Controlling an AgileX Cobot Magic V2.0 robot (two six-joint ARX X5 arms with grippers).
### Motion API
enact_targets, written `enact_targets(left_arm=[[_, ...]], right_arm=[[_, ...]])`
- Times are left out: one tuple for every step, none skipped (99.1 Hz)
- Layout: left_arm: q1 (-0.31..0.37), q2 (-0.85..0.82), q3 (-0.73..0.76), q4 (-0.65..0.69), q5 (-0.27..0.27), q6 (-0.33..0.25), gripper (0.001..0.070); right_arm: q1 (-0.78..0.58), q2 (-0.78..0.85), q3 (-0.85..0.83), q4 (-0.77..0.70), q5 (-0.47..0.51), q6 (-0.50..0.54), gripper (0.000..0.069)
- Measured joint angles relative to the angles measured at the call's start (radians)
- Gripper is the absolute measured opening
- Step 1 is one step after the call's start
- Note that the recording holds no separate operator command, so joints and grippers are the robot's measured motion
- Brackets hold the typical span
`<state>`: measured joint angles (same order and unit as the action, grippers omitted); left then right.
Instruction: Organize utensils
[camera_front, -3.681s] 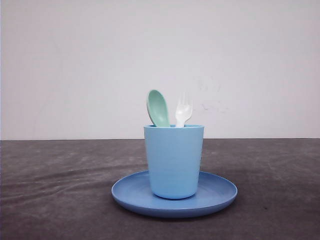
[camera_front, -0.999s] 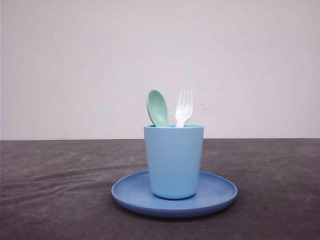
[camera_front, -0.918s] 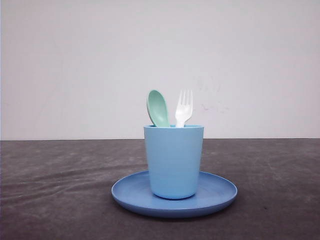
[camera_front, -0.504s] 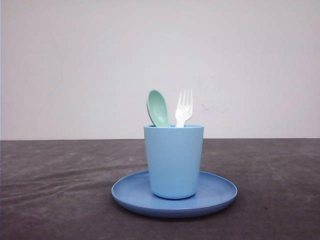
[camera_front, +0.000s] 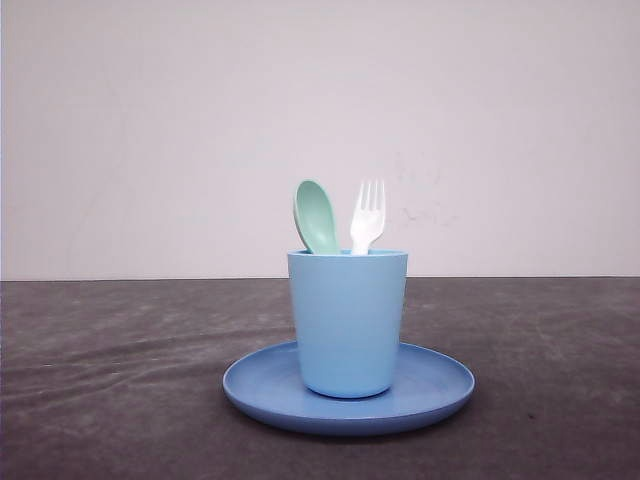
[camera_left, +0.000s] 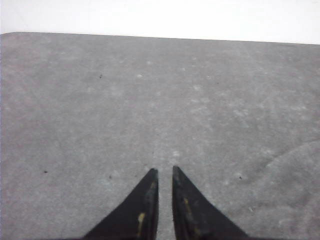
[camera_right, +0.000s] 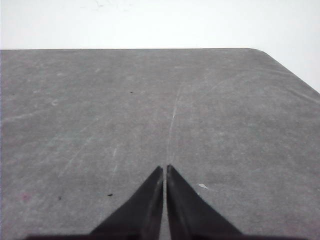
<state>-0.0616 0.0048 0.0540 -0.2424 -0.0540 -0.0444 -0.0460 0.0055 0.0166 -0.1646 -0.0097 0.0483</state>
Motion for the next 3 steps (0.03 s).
enact_targets(left_arm=[[0.000,0.000,0.000,0.000,0.000,0.000,0.0025],[0.000,0.000,0.000,0.000,0.000,0.000,0.0025],[0.000,0.000,0.000,0.000,0.000,0.000,0.0025]], right_arm=[[0.000,0.000,0.000,0.000,0.000,0.000,0.0010],[0.000,0.000,0.000,0.000,0.000,0.000,0.0010],[0.000,0.000,0.000,0.000,0.000,0.000,0.0010]])
